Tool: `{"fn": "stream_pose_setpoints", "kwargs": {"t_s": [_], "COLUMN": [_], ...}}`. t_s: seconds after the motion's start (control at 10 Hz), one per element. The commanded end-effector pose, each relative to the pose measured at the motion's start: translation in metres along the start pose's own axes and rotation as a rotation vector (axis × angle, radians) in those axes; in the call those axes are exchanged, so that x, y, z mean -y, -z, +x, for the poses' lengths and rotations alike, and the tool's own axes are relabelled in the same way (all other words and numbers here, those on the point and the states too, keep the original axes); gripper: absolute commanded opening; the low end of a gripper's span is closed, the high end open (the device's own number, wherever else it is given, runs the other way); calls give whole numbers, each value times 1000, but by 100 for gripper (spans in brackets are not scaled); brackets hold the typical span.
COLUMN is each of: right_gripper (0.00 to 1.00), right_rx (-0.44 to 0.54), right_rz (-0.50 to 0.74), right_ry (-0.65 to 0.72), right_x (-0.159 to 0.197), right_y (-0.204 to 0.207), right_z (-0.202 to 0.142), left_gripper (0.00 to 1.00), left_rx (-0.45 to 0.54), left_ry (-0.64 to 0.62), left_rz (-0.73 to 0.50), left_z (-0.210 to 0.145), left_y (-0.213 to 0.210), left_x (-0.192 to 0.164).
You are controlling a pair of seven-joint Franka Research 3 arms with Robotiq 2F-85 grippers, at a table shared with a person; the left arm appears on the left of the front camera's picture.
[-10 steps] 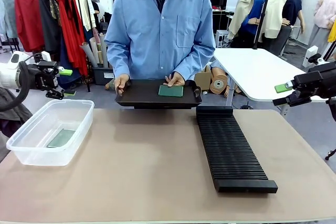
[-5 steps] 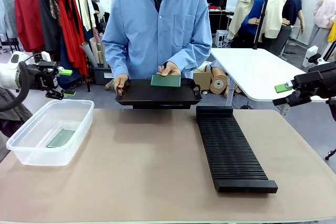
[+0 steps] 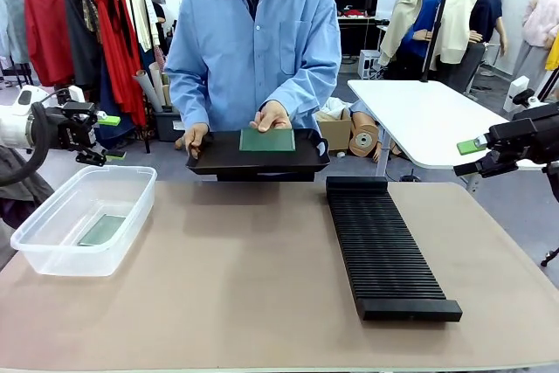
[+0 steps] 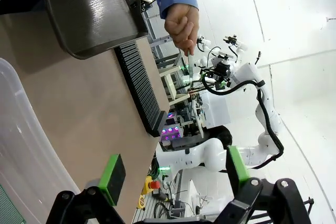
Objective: Sort PCBs into racks and boxes based on the side picked up.
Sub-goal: Pick up the Blank PCB handed by the Human.
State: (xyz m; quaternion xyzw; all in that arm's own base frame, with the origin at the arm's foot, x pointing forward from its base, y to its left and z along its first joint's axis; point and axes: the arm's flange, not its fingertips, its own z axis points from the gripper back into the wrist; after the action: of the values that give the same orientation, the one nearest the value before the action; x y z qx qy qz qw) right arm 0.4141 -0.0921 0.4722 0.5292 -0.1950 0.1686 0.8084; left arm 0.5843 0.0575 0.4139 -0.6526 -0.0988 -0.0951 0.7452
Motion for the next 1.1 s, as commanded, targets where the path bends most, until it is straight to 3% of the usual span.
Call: {"fn": "stream_pose_setpoints", "kwargs": {"t_s": [0.0,0.4,1.0], "right_gripper": [100,100,100], "right_rx": [4,0,55], "right_rz": [6,0,189], "right_ry": [4,0,-25], "right_x": [-2,0,-13], "right_y": [1,0,61], "right_z": [2,0,25], "left_gripper": [100,100,100], "left_rx": [2,2,2], "left_ry": [2,2,2], "left_rz": [-5,-5,-5], "left_z": [0,0,0], "left_y": [-1,-1,-1], "left_x": [1,1,1]}}
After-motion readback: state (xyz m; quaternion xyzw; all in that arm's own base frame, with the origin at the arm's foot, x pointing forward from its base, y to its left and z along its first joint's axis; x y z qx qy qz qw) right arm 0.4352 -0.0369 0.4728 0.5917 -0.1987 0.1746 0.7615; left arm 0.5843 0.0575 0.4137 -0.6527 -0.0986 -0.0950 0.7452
